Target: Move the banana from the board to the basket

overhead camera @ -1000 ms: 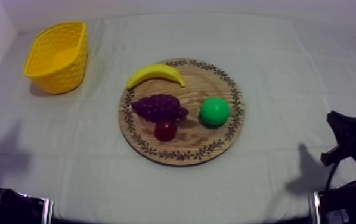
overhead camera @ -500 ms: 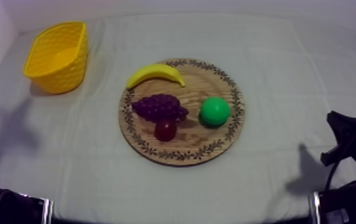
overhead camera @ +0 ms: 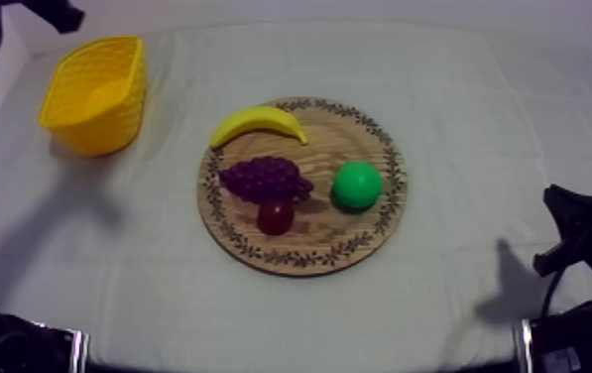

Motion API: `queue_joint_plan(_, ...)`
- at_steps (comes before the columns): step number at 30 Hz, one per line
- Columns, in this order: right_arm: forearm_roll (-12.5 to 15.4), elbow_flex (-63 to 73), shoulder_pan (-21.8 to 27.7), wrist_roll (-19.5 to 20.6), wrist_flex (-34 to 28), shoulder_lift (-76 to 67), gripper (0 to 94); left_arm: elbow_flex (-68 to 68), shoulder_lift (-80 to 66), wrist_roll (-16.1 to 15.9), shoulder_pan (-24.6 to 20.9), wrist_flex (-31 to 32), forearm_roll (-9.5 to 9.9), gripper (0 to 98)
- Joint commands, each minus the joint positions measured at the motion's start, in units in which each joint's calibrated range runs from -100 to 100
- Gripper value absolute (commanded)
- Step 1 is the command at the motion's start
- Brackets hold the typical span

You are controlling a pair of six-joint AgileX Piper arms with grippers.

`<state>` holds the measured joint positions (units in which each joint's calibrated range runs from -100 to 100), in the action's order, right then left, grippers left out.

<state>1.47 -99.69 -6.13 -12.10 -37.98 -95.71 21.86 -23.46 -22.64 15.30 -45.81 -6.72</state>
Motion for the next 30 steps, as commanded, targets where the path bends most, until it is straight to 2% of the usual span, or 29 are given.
queue_joint_plan(1,0.02,0.03,0.01,0.01,0.00,-0.04,0.5,2.08,1.12,1.18,1.67,1.71,0.75,0.1)
queue_joint_plan(5,0.02,0.03,0.01,0.01,0.00,-0.04,0.5,5.06,3.06,1.75,3.50,4.25,1.33,0.1)
queue_joint_plan(11,0.02,0.03,0.01,0.01,0.00,-0.04,0.5,10.83,5.56,-1.59,6.00,10.87,0.61,0.1)
queue_joint_plan(16,0.02,0.03,0.01,0.01,0.00,-0.04,0.5,12.37,8.36,-3.33,6.83,11.46,1.04,0.1)
queue_joint_plan(21,0.02,0.03,0.01,0.01,0.00,-0.04,0.5,10.75,12.94,-1.19,7.21,8.56,3.64,0.8)
queue_joint_plan(25,0.02,0.03,0.01,0.01,0.00,-0.04,0.5,8.86,16.88,2.42,8.46,6.81,6.82,2.4)
queue_joint_plan(30,0.02,0.03,0.01,0.01,0.00,-0.04,0.5,7.84,21.11,4.25,9.39,7.55,7.79,2.8)
